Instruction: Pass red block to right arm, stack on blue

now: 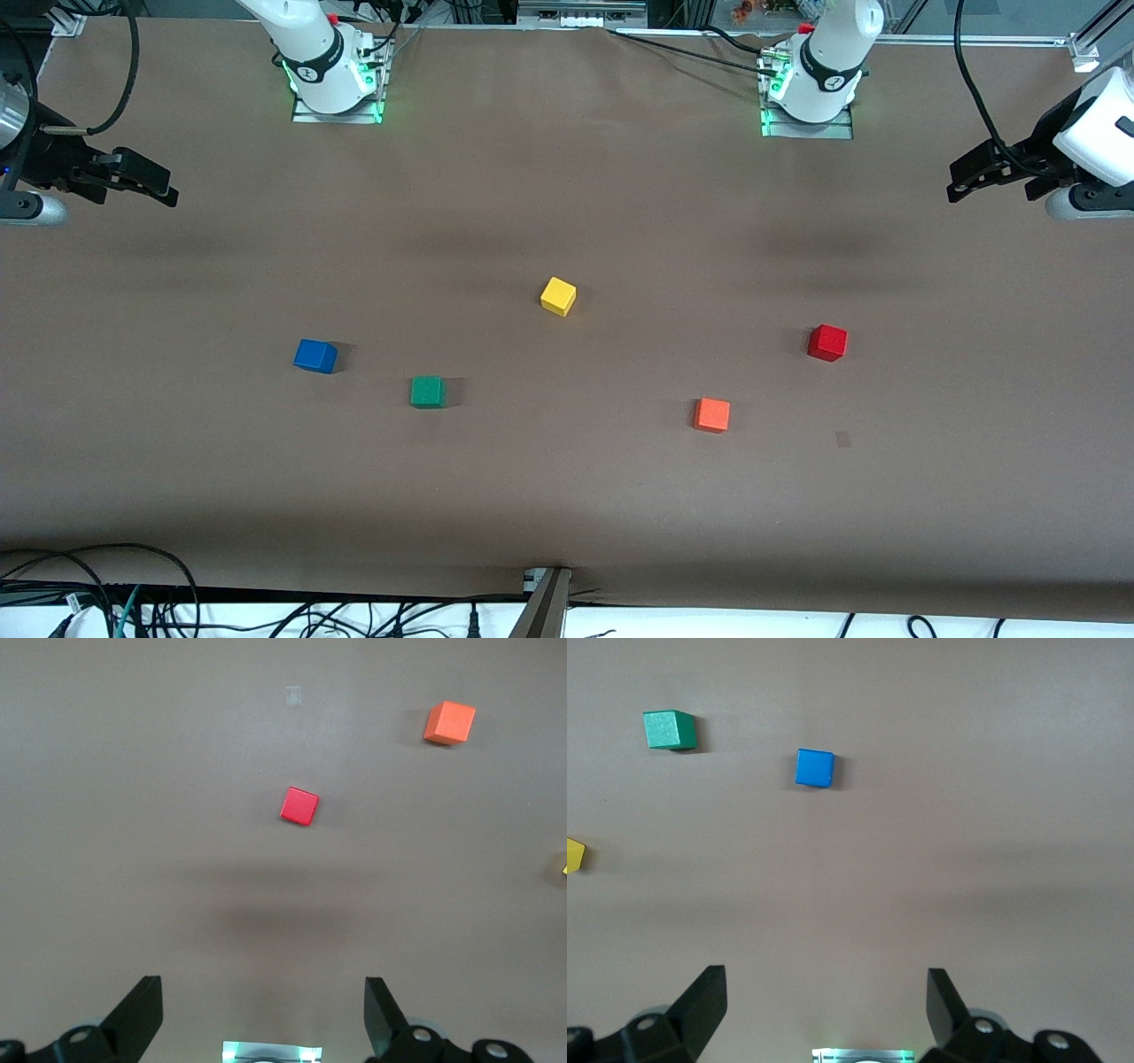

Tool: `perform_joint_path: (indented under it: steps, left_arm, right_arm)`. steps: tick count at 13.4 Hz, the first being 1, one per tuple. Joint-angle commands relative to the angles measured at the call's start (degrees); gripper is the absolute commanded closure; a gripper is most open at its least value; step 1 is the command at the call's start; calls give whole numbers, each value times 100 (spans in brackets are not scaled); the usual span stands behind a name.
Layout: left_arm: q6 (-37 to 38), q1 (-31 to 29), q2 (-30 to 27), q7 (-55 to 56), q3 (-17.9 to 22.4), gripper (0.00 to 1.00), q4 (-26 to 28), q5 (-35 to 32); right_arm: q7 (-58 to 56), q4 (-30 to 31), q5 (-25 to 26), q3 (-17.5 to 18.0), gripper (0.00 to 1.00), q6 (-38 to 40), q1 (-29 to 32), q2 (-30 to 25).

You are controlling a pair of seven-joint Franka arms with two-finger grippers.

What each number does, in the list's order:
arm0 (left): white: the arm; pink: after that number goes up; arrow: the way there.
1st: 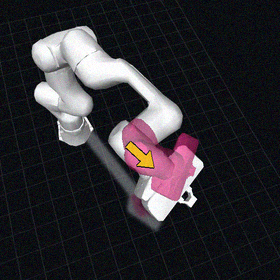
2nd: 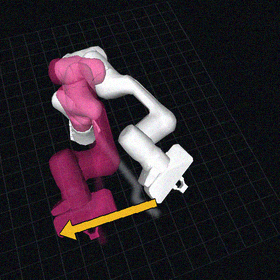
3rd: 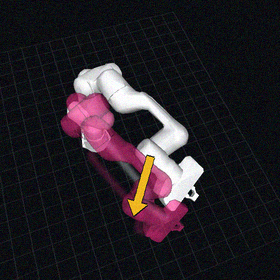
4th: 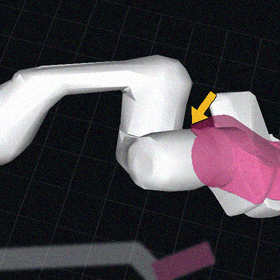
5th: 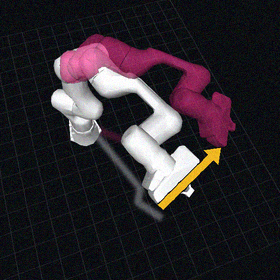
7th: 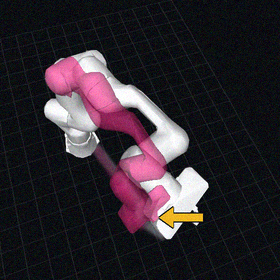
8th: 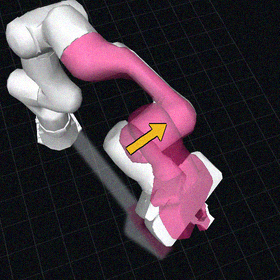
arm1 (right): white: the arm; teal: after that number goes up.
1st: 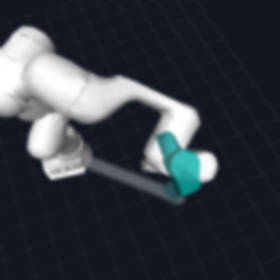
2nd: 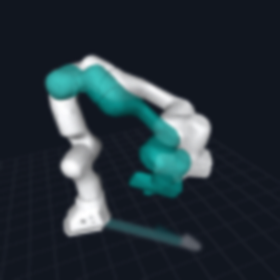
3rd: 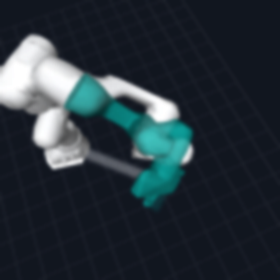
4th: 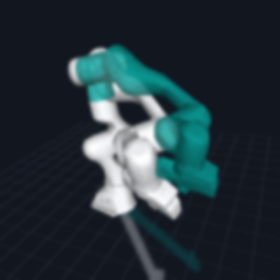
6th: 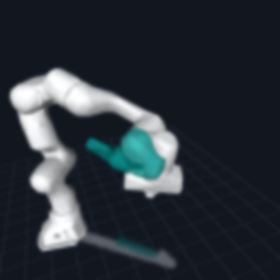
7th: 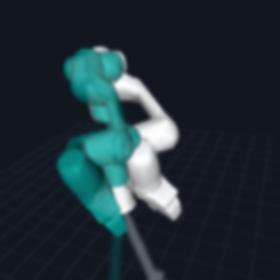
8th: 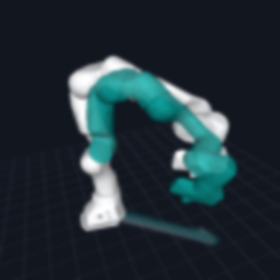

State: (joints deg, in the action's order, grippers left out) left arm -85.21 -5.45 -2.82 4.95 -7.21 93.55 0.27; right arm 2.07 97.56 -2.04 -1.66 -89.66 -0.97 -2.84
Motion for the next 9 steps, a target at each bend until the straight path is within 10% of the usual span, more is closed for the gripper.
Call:
perform_joint_path:
  steps: [1,9]
  left_arm:
    - [-22,0,9,-29,-9,0,-48,17]
    - [57,35,449,-3,-9,0,-619,17]
  right_arm:
    - [-14,-70,20,-19,0,89,-8,-6]
    - [-31,-70,20,-27,0,107,-8,-6]
